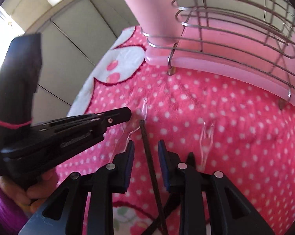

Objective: Organize utensils
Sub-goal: 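Grasp the clear plastic spoon with the left gripper while the right gripper grasps a dark chopstick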

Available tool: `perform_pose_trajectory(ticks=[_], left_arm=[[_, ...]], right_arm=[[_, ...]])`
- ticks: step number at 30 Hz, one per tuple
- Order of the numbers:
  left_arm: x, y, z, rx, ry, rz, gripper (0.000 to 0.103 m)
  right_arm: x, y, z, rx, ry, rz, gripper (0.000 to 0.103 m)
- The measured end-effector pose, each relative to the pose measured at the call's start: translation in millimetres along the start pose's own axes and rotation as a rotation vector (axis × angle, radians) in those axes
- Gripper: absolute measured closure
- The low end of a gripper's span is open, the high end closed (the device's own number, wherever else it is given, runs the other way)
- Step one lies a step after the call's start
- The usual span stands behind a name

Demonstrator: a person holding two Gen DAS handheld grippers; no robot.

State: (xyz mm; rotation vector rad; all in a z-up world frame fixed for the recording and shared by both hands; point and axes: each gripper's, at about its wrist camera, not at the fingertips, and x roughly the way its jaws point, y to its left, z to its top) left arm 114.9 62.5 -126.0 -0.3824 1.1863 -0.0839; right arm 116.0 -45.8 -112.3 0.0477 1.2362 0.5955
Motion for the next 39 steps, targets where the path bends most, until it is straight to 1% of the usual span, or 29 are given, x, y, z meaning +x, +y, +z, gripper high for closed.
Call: perform_pose_trajectory(ticks=[1, 3, 4, 6, 10, 13, 15, 18, 21, 26, 27, 30, 32, 34, 36, 39], left_arm=[[0.2, 0.1, 0.1, 0.0, 0.001, -0.002, 0.101], [0.9, 0.6, 0.2, -0.002, 0.003, -0.006, 0.101], [1.6, 0.6, 0.4, -0.004, 0.005, -0.008, 0.102], [1.3, 1.0, 0.5, -0.002, 0.006, -0.009, 0.102], [-0.1, 2.8, 0.8, -0.003, 0.011, -0.009, 0.101], [0.4, 0.0, 0.8, 0.01, 0.014, -0.001, 0.101], [3.7, -2.3, 2.0, 0.024, 0.034, -0.002, 0.099], [9.7, -7.6, 6.6, 0.037, 0.067, 0.0, 0.094], [13.4, -15.2, 11.4, 0.079, 0.105, 0.02, 0.091], [18.8, -27.0, 17.9, 0.145, 0.166, 0.074, 0.09], [20.0, -30.5, 18.3, 0.164, 0.17, 0.09, 0.09], [22.0, -38.9, 18.2, 0.197, 0.168, 0.121, 0.09], [22.3, -41.7, 17.1, 0.203, 0.163, 0.123, 0.09], [20.9, -42.0, 15.8, 0.205, 0.151, 0.122, 0.093], [17.9, -44.7, 14.3, 0.201, 0.133, 0.111, 0.1], [8.9, -41.7, 11.5, 0.189, 0.121, 0.07, 0.101]], right_arm=[[6.4, 0.9, 1.1, -0.004, 0.013, -0.011, 0.082], [13.1, -1.1, 0.3, 0.006, 0.012, -0.034, 0.096], [12.3, -3.7, -0.3, 0.024, 0.008, -0.022, 0.097], [4.1, -12.2, -3.1, 0.076, -0.015, 0.024, 0.097], [-31.4, -44.4, -13.9, 0.198, -0.102, 0.063, 0.097], [-58.3, -75.6, -23.9, 0.286, -0.147, 0.057, 0.097], [-68.9, -94.3, -31.6, 0.325, -0.154, 0.037, 0.097], [-73.2, -117.8, -40.6, 0.366, -0.137, 0.009, 0.097], [-68.5, -130.8, -44.4, 0.401, -0.119, 0.001, 0.097], [-59.9, -146.5, -48.6, 0.424, -0.088, 0.018, 0.096], [-58.9, -148.6, -48.8, 0.422, -0.084, 0.018, 0.094], [-54.4, -152.3, -49.1, 0.422, -0.073, 0.031, 0.093], [-54.4, -151.1, -49.0, 0.417, -0.063, 0.039, 0.091], [-54.9, -151.9, -47.6, 0.405, -0.052, 0.055, 0.089], [-50.9, -148.8, -42.8, 0.387, -0.037, 0.055, 0.089], [-47.6, -146.5, -37.3, 0.366, -0.013, 0.049, 0.089]])
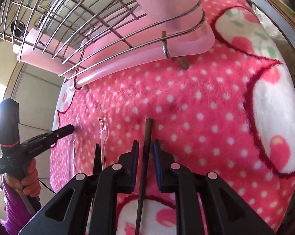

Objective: Organize utensils
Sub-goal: 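Grasp the clear plastic spoon with the left gripper while the right gripper grasps a dark chopstick, then lift the spoon and dark chopstick and carry them over the pink cup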

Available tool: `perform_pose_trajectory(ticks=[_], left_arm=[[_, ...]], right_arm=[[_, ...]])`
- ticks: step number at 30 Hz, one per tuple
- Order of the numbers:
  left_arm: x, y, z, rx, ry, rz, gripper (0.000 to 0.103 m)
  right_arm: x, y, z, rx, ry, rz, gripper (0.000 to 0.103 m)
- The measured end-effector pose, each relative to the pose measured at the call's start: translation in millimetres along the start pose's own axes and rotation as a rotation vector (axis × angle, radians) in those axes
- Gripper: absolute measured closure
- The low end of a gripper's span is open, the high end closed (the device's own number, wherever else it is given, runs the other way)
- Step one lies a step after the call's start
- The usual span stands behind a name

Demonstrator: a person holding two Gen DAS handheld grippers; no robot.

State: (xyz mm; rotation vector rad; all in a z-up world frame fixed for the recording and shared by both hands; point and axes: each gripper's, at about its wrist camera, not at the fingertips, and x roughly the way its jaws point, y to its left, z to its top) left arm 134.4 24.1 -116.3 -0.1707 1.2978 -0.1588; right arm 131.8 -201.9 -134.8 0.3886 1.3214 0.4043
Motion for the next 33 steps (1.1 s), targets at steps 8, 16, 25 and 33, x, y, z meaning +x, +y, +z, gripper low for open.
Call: perform_pose_trajectory(ticks=[8, 16, 25, 33], left_arm=[[-23.6, -0.4, -15.9, 0.003, -0.091, -0.029, 0.101], [-60.8, -5.9, -26.6, 0.019, -0.25, 0.088, 0.101], [-97.1, -27.1, -30.7, 0.045, -0.393, 0.112, 0.101], [-116.6, -28.5, -35.2, 0.046, -0.455, 0.11, 0.101]], right_arm=[[8.1, -4.6, 2.3, 0.039, -0.017, 0.019, 0.096], [-15.1, 5.4, -11.4, 0.032, -0.135, 0.036, 0.097], [-60.5, 37.7, -24.2, -0.066, -0.289, -0.028, 0.097], [-90.4, 55.9, -32.6, -0.106, -0.384, -0.022, 0.097]])
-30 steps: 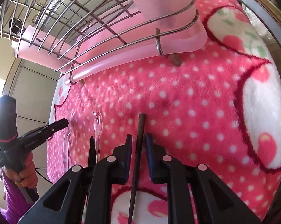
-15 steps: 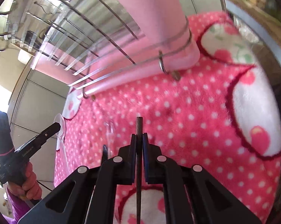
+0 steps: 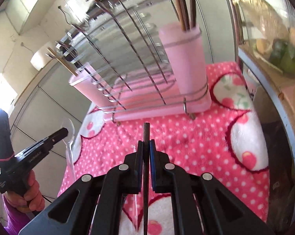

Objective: Organize utensils
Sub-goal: 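Lift the spoon and dark chopstick and carry them over the pink cup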

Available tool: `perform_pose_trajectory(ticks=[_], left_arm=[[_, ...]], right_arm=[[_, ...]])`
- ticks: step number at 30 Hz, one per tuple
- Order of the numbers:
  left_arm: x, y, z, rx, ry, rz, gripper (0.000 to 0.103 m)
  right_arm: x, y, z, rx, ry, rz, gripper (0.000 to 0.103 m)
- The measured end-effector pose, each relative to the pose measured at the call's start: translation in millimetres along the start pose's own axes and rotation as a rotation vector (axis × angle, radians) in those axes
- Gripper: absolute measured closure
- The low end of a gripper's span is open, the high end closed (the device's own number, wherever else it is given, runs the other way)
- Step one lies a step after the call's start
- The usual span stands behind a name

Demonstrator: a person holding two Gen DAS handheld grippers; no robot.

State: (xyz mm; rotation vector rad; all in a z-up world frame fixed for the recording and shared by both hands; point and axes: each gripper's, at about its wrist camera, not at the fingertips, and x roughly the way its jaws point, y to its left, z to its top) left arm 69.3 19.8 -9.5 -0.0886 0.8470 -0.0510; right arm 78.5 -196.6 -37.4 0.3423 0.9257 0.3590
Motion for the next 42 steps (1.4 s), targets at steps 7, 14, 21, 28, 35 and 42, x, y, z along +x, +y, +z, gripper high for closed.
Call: perform_pose_trajectory(ticks=[7, 14, 21, 28, 35, 42], left_arm=[[-13.9, 13.6, 7.5, -0.067, -0.067, -0.07, 0.101], [-41.4, 34.8, 25.0, -0.169, -0.181, -0.134, 0.101], [-62.6, 37.1, 46.7, -0.181, -0.295, -0.148, 0.101], [-78.6, 31.8, 77.0, -0.185, -0.412, -0.153, 0.101], [-77.7, 29.7, 108.6, -0.224, -0.467, -0.166, 0.101], [-70.0, 22.1, 131.8, -0.215, -0.533, -0.145, 0.101]], right_arm=[[-34.6, 8.0, 10.7, -0.016, -0.126, 0.0, 0.097], [-64.5, 9.9, 23.4, -0.026, -0.236, 0.005, 0.097], [-98.0, 19.0, 48.5, -0.069, -0.337, -0.004, 0.097], [-135.1, 22.3, 80.5, -0.099, -0.49, -0.03, 0.097], [-152.6, 25.1, 116.9, -0.131, -0.628, -0.078, 0.097], [-137.8, 31.0, 141.1, -0.188, -0.727, -0.142, 0.097]])
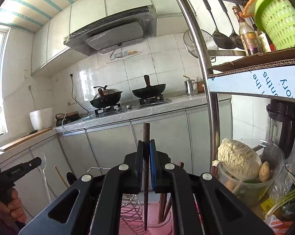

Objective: Organize utensils
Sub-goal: 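Lift the spoon and dark chopstick and carry them over the pink cup, then lower the spoon and chopstick into the pink cup and open both grippers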

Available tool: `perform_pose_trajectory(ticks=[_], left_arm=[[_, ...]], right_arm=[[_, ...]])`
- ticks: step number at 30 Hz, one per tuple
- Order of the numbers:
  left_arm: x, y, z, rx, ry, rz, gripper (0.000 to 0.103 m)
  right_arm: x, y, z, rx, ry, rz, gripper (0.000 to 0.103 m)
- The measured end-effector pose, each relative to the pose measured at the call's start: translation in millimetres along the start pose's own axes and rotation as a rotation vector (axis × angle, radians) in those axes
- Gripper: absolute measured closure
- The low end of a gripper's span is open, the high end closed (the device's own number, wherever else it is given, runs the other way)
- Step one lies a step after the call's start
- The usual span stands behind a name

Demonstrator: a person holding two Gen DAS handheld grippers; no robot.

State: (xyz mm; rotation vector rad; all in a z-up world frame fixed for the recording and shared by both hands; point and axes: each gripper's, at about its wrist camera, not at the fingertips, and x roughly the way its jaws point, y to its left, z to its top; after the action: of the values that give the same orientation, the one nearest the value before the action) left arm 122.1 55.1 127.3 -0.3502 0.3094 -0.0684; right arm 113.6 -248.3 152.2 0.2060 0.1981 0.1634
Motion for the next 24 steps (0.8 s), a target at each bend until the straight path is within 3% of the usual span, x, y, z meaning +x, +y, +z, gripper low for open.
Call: perform_pose_trajectory(ticks=[12, 24], left_arm=[[34.9, 4.1, 0.8, -0.008, -0.088, 0.043, 0.101], [54.5, 9.8, -29.8, 0.061, -0.214, 0.126, 0.101]], right_arm=[[40.9, -12.1, -19.3, -0.003, 0.016, -0.031, 0.097], [58.3, -16.2, -40.8, -0.01, 0.043, -0.024, 0.097]])
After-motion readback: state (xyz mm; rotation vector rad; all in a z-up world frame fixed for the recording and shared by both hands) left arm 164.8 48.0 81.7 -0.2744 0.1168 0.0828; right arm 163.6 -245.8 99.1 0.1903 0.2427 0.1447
